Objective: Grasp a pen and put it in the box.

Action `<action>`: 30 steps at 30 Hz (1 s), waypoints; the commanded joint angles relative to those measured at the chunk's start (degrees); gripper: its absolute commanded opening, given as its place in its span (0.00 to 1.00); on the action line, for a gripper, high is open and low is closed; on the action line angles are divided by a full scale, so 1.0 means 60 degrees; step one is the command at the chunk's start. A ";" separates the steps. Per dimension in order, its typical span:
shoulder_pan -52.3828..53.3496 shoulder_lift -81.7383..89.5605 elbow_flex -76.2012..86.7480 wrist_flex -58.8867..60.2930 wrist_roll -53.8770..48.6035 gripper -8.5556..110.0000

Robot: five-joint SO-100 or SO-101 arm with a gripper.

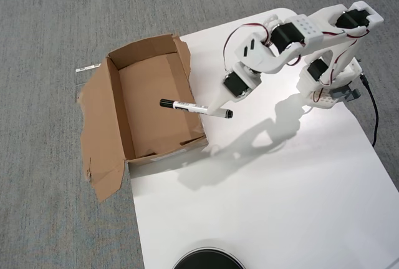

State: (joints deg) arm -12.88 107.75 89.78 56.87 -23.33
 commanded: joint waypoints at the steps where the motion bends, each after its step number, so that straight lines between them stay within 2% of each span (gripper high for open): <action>1: 0.0564 -0.0850 -0.1282 -0.0117 -0.0022 0.08; 30: 0.2483 -0.7603 -0.6702 -0.0117 -0.0022 0.08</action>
State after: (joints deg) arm 1.54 64.60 53.75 56.78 -23.33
